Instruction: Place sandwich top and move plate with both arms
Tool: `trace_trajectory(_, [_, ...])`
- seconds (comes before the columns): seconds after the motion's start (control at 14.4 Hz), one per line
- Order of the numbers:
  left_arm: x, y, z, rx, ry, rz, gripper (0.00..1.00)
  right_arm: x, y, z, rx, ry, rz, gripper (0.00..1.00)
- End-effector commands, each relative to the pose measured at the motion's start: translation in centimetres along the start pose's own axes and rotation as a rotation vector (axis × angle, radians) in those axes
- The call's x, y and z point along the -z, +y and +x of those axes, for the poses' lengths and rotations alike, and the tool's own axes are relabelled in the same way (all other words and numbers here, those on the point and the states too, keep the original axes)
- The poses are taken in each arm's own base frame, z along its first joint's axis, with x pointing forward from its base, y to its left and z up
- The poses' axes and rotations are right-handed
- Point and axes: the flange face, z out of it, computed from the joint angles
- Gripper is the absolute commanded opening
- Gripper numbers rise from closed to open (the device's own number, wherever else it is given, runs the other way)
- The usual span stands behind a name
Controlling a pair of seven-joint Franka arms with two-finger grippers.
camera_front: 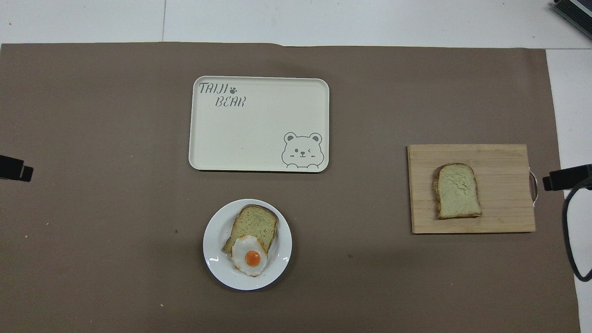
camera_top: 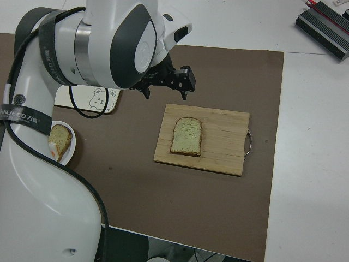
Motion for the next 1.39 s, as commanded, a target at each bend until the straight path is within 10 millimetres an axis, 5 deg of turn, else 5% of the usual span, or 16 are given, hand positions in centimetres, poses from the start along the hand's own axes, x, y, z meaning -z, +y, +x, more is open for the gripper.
trace_trajectory(0.0, [0.0,0.0,-0.8,0.01,-0.004,-0.007,1.0,0.6,0.4,-0.2,-0.008,0.034,-0.006,1.0])
trace_trajectory(0.76, [0.0,0.0,-0.8,0.01,-0.004,-0.007,1.0,-0.6,0.1,2.4,-0.014,0.051,-0.013,1.0])
trace_trajectory(1.32, [0.0,0.0,-0.8,0.01,-0.004,-0.007,1.0,-7.4,0.9,3.7,-0.012,0.039,-0.01,1.0])
